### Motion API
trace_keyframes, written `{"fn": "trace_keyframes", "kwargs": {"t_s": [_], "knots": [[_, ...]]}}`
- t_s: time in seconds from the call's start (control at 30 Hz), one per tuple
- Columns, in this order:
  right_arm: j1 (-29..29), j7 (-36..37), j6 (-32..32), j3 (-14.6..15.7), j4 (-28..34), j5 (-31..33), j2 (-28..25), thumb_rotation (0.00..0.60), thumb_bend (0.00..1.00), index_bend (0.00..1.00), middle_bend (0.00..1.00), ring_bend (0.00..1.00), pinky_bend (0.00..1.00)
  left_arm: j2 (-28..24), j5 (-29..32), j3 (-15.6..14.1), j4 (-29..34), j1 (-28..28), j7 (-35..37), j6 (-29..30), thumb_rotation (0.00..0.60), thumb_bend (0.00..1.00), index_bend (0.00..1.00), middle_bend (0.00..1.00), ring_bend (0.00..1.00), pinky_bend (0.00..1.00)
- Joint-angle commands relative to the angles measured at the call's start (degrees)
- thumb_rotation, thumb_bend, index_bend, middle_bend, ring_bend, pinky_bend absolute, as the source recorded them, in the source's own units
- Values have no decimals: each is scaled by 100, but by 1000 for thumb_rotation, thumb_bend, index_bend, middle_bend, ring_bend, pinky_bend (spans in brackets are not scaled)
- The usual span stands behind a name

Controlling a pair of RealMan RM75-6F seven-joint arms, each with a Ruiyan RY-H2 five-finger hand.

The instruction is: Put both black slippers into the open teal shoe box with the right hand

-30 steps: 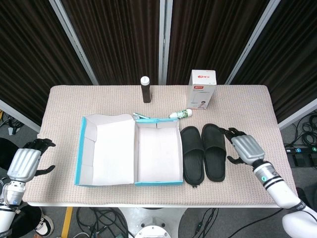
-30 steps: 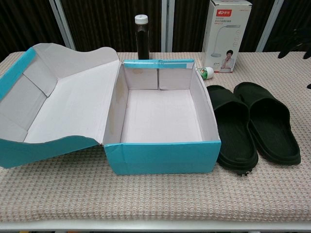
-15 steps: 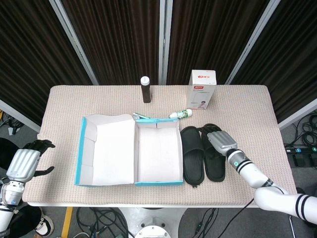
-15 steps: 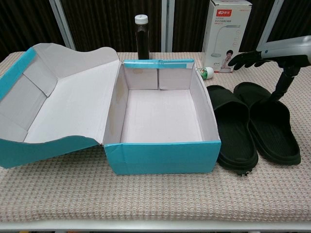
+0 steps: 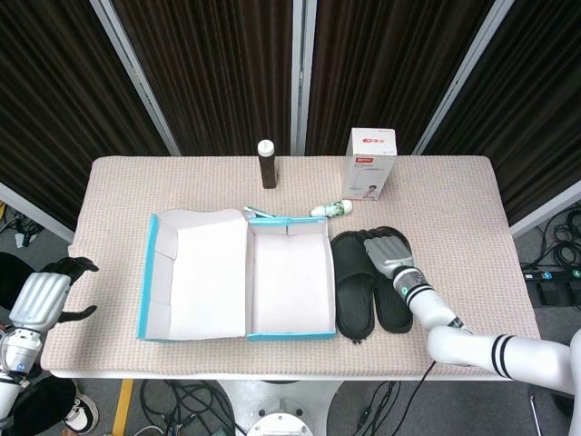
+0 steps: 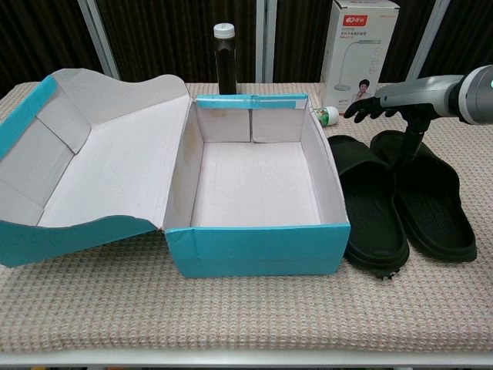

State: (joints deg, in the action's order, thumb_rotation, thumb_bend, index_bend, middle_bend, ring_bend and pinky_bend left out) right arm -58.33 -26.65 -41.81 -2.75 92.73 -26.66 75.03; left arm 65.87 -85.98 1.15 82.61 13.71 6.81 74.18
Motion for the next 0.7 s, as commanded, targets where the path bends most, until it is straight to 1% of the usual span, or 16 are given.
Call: {"fn": "trace_keyframes", "kwargs": {"t_s": [0.03, 0.27, 0.4, 0.7], "knots": [[-182, -178, -140, 81, -20, 295, 134, 600, 100, 0, 66, 0, 0, 16, -12, -12, -60, 12, 68, -17, 600, 135, 307, 258, 219, 324], [-380, -329, -150, 173, -216, 722, 364, 600, 102, 0, 66, 0, 0, 12, -38, -38, -160, 3, 198, -1, 600, 135, 308, 258, 219, 324], [-453, -324, -73, 175, -314, 888, 430, 600, 102, 0, 71, 0, 0, -16, -44, -41, -154, 19, 213, -19, 600, 134, 308, 258, 219, 324], [-756, -284, 274, 122, -328, 1364, 266, 600, 106, 0, 113, 0, 0, -75, -44, -54, -82, 88, 192, -132, 600, 135, 308, 258, 219, 324]]}}
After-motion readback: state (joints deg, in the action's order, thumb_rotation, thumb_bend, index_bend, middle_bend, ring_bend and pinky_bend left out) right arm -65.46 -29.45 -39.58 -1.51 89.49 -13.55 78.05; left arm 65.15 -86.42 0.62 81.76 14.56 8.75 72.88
